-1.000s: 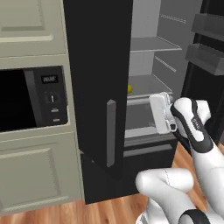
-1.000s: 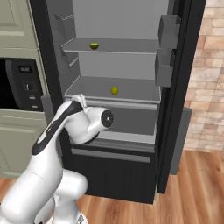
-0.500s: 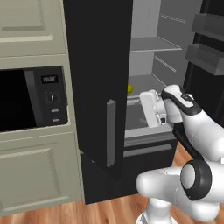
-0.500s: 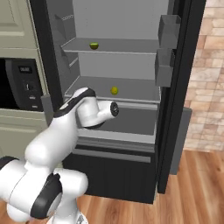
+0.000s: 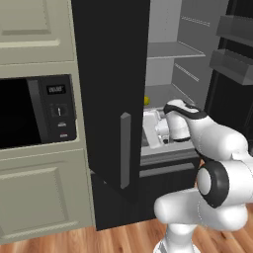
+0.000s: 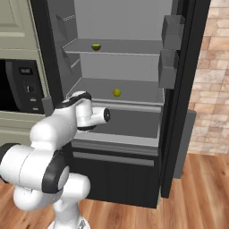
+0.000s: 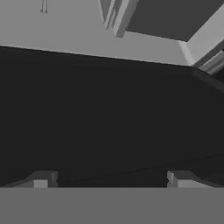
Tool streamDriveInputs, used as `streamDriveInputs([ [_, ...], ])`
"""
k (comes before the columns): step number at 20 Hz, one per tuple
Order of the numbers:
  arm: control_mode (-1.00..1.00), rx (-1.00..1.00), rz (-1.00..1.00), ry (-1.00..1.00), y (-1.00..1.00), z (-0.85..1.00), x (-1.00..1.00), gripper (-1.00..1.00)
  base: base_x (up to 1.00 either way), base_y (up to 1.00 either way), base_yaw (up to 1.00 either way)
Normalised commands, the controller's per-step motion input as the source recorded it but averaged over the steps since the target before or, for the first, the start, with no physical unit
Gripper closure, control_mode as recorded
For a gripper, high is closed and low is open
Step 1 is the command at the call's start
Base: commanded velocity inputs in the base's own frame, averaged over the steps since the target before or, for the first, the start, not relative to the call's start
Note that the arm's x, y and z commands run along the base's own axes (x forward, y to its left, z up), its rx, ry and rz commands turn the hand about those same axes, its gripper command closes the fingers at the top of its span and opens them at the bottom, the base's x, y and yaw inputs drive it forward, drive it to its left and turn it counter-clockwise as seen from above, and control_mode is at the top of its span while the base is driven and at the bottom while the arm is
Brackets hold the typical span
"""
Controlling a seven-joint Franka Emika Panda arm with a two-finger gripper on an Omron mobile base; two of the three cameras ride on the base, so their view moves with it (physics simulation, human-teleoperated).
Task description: Retrieve the kiwi and pear from the fridge and place them into the bowl on the dining table.
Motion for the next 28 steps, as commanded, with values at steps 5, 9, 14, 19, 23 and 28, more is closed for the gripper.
streamDriveInputs([
  [5,-1.00,0.00,0.10,-0.28,0.66,0.00,-0.58,-1.00,0.00,0.00,0.00],
  [9,-1.00,0.00,0.19,-0.12,0.86,0.00,-1.00,-1.00,0.00,0.00,0.00],
  [14,-1.00,0.00,0.23,-0.01,1.00,0.00,-0.91,-1.00,0.00,0.00,0.00],
  [19,-1.00,0.00,0.15,0.00,1.00,0.00,-0.10,-1.00,0.00,0.00,0.00],
  [23,-1.00,0.00,0.04,-0.11,0.65,0.09,-0.11,-1.00,0.00,0.00,0.00],
  [28,-1.00,0.00,-0.12,-0.29,-0.77,0.42,-0.81,-1.00,0.00,0.00,0.00],
])
